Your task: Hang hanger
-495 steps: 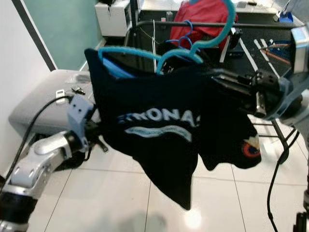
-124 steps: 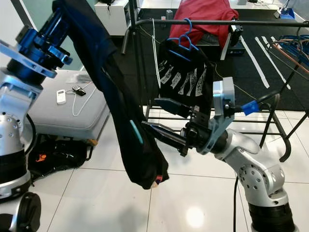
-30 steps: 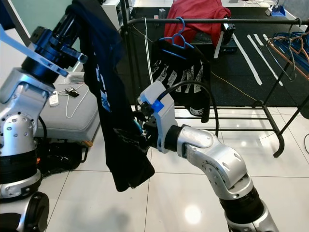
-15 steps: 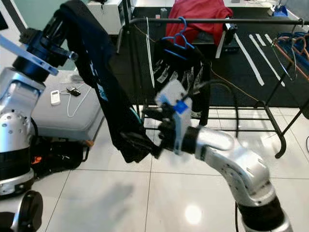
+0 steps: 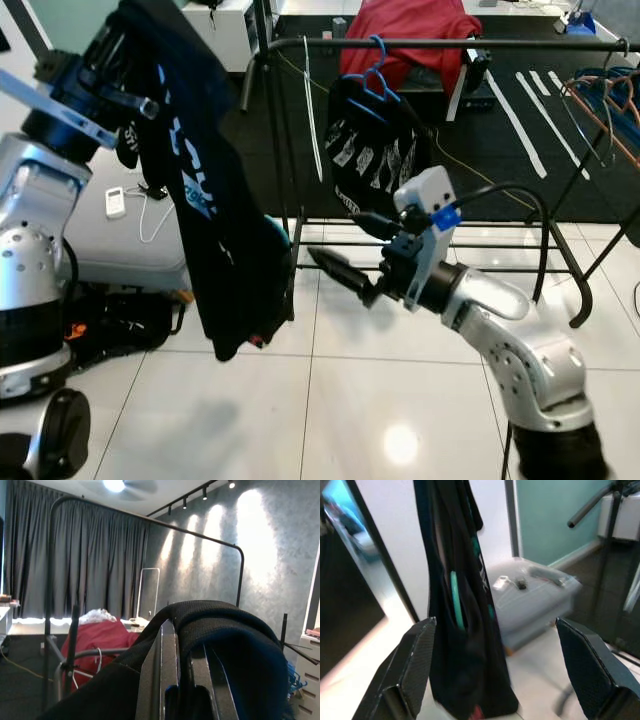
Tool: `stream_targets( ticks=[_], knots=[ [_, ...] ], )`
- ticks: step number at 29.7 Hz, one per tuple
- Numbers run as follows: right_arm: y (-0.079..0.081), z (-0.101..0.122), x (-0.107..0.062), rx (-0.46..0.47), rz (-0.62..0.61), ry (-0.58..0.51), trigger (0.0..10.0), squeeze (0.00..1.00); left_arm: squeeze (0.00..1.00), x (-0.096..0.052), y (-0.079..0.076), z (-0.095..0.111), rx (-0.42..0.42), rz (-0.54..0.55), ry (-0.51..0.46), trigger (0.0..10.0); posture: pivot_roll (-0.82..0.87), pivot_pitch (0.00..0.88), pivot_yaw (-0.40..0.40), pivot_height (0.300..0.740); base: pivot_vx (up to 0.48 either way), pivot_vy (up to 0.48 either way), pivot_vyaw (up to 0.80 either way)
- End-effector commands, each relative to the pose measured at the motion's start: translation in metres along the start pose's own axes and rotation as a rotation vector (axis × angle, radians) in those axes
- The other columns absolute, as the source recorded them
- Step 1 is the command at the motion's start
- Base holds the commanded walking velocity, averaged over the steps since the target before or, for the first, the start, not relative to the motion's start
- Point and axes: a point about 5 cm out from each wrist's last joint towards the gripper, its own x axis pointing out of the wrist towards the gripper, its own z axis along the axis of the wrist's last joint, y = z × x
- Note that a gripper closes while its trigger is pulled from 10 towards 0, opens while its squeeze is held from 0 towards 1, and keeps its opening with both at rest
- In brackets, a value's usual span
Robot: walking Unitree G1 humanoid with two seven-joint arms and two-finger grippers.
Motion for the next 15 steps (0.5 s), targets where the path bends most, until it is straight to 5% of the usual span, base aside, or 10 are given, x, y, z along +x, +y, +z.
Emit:
stream_targets(
  ticks=[1,7,15],
  knots=[
    [0.002,0.003,-0.001,0.032,0.042,-0.052,10.0,0.0,0.0,0.002,-0.006,0.007,0.003,-0.032,-0.038,10.0,-0.14,0.134,0.046,0.74,0.0,0.0,0.0],
    [0.007,-0.001,0.001,0.147,0.179,-0.116,10.0,0.0,0.0,0.003,-0.008,0.007,-0.004,-0.037,-0.042,10.0,-0.13,0.135,0.042,0.74,0.0,0.0,0.0],
    [-0.002,-0.014,0.006,0.121,0.137,-0.054,10.0,0.0,0.0,0.003,-0.01,0.007,-0.008,-0.04,-0.045,10.0,-0.13,0.135,0.039,0.74,0.0,0.0,0.0]
  ],
)
